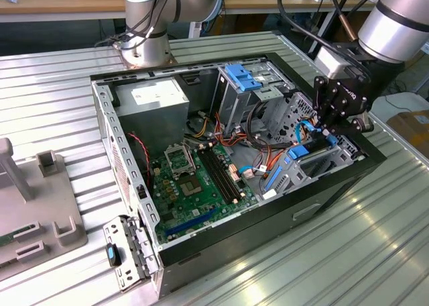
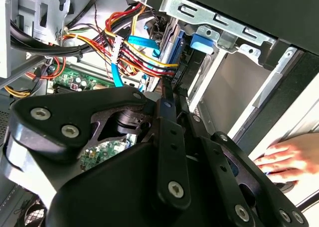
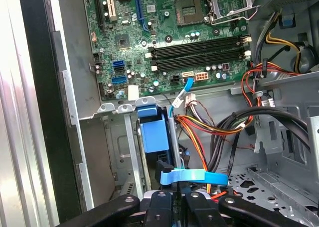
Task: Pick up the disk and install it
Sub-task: 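Insert the first disk wire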
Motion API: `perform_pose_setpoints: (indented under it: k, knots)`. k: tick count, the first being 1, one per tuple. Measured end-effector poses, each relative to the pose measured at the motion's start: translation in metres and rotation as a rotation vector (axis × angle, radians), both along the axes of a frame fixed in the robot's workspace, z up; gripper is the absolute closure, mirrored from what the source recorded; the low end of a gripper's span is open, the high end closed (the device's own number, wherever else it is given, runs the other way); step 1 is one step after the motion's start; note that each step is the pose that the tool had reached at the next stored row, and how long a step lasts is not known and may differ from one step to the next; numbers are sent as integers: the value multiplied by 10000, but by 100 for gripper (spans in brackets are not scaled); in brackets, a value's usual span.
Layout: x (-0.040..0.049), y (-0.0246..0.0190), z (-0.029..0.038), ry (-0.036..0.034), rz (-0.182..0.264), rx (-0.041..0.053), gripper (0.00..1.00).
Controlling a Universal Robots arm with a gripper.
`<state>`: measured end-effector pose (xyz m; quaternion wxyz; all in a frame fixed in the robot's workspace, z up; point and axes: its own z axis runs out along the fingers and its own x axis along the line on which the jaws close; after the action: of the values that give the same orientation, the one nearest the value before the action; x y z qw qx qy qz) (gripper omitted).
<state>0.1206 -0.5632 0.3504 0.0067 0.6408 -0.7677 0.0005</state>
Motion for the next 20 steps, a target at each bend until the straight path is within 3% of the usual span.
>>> perform_pose_setpoints:
  k: [20]
  knots:
    - [14,-14,-45,0,5,0,84]
